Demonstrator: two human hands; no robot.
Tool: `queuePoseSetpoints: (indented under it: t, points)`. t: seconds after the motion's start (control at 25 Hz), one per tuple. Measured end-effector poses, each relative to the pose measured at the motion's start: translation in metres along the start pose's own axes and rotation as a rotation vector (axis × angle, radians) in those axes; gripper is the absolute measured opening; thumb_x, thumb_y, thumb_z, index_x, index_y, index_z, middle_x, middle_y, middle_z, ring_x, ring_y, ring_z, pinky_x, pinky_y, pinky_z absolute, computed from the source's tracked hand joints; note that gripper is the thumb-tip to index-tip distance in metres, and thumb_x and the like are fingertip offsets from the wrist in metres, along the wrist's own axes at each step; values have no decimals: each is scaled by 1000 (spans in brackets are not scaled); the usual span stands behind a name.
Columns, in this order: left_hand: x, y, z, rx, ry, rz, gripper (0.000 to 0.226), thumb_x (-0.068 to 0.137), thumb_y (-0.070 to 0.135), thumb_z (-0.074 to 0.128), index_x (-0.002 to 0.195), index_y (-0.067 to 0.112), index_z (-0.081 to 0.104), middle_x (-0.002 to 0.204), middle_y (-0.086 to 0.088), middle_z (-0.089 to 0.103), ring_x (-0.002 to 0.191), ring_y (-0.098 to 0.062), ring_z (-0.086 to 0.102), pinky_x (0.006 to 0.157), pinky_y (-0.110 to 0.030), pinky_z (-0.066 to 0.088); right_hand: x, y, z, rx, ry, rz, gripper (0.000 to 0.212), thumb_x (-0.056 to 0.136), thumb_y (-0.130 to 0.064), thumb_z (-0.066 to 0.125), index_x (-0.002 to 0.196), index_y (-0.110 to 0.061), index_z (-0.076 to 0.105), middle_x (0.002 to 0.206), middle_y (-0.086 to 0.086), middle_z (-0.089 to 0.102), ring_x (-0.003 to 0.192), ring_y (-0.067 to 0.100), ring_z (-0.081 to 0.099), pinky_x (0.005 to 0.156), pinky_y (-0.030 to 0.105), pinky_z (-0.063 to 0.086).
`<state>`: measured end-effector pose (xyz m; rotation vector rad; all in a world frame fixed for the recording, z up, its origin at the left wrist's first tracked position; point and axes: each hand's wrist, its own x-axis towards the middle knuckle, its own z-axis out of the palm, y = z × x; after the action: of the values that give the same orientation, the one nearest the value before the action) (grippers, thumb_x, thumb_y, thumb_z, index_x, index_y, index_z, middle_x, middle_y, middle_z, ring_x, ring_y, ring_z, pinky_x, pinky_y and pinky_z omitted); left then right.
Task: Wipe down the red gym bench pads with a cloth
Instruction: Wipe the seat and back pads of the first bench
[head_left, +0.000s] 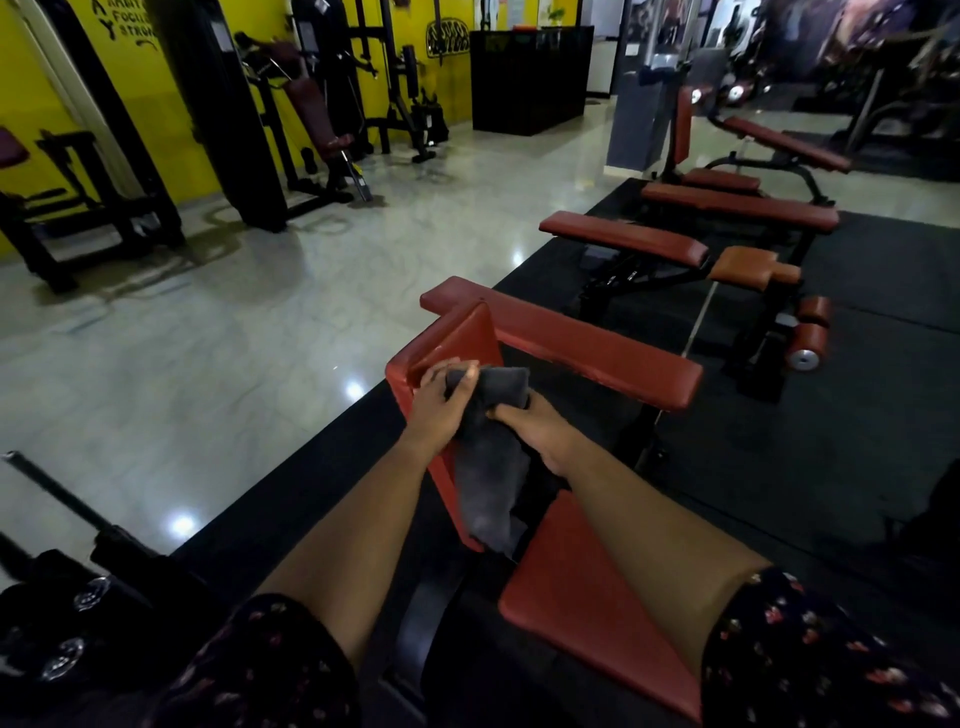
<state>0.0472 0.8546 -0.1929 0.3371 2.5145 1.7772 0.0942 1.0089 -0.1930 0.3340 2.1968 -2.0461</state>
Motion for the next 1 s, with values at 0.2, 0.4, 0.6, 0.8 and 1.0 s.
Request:
queuePoseSetpoints:
  t: [0.2,0.4,0.6,0.8,1.0]
  points:
    - [19,-35,-44,623,142,206,48,93,34,59,139,25,47,142,-4,48,130,-23,44,112,-44,35,30,-11,-13,23,152,-7,36,86,-13,71,116,-14,50,117,10,62,94,17,61,76,27,52]
    - [69,-55,-48,765,107,163,56,92,27,58,145,18,40,146,-8,44,134,-28,41,117,-43,27,93,-36,-5,-531,141,-264,50,82,-19,70,126,-12,45,116,10,63,105,25,60,85,42,50]
    - [97,-72,-42,597,95,-24,60,86,33,57,143,19,43,139,-12,48,125,-32,47,102,-46,42,163,-64,30,-1037,280,-739,42,75,-15,72,113,-11,54,100,12,65,90,33,62,65,40,46]
    - [100,-87,-34,496,210,-70,61,86,22,69,138,7,41,134,-16,50,121,-31,48,97,-36,39,204,-42,59,-1314,-19,-724,65,79,-21,68,139,-18,42,141,8,49,128,35,44,94,52,39]
    - [103,-95,-38,401,281,51,52,82,14,69,124,8,40,118,-12,57,108,-31,56,89,-42,50,227,-38,33,-1571,-229,-742,83,90,-16,52,145,-57,6,161,2,11,143,43,10,103,75,19]
